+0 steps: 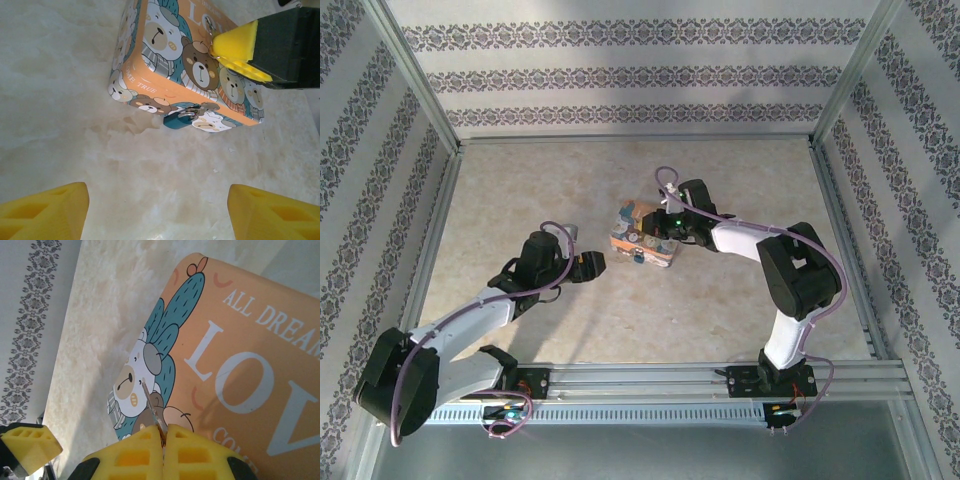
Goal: Unlock a padlock with a key
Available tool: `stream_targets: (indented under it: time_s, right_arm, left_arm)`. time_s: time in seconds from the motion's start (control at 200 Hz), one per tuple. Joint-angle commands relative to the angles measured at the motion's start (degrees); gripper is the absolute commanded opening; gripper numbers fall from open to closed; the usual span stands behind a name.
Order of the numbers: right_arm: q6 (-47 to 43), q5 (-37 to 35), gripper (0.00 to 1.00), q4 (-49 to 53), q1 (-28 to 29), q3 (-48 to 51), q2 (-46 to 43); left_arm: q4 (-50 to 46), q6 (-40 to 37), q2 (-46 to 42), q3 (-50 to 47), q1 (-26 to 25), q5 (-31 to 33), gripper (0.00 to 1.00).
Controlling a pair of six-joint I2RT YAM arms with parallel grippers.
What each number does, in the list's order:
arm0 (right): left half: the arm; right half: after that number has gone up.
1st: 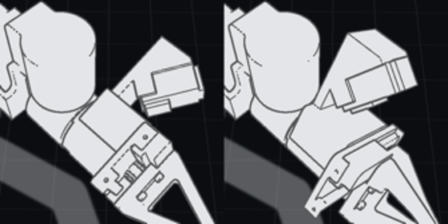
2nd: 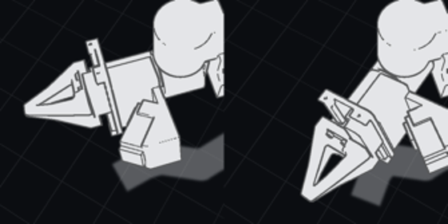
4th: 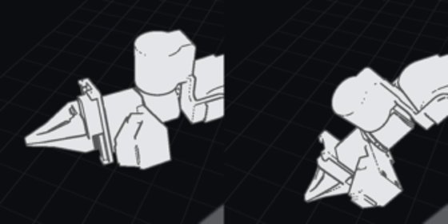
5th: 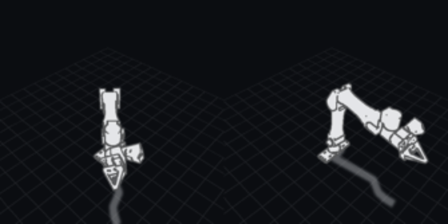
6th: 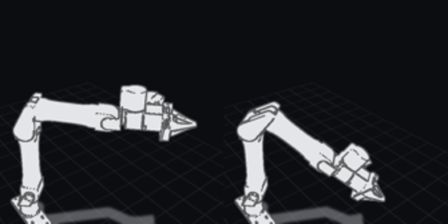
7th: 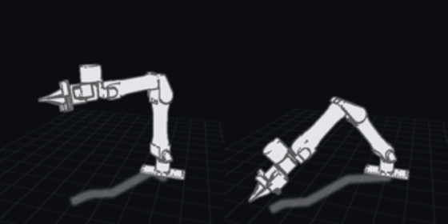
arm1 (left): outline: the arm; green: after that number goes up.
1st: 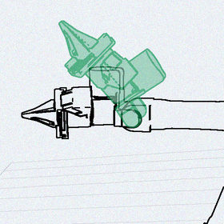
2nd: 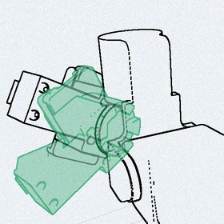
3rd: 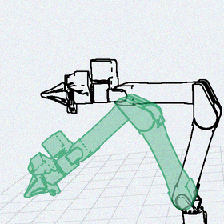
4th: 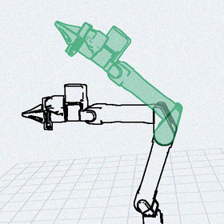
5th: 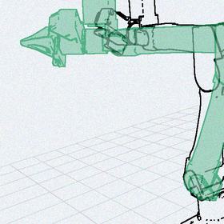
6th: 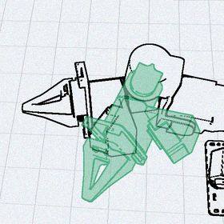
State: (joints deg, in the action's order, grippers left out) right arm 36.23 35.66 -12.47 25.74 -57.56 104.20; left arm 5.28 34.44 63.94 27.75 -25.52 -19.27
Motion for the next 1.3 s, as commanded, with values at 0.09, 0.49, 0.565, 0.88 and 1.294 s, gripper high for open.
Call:
stream_targets:
  time_s: [0.09,0.49,0.565,0.88,1.294]
  right_arm:
    - [1.9,-1.3,0.00,-0.9,2.5,1.9,2.5]
    - [3.5,-2.1,0.00,-2.7,3.3,2.9,2.4]
    - [3.5,-2.2,0.00,-2.7,3.3,2.9,2.4]
    - [3.1,-2.5,0.00,-2.4,3.4,3.1,2.1]
    - [2.9,-3.0,0.00,-2.2,3.4,3.8,1.5]
  left_arm:
    - [3.2,-1.7,3.5,0.2,-1.1,-2.1,0.74]
    - [5.7,-4.6,10.2,1.6,-1.4,-4.6,0.76]
    - [7.3,-5.3,11.4,1.6,-1.4,-4.7,0.78]
    - [9.9,-11.1,16.7,3.6,-3.7,-3.6,0.93]
    - [13.9,-11.9,26.9,8.5,-6.3,-5.1,0.84]
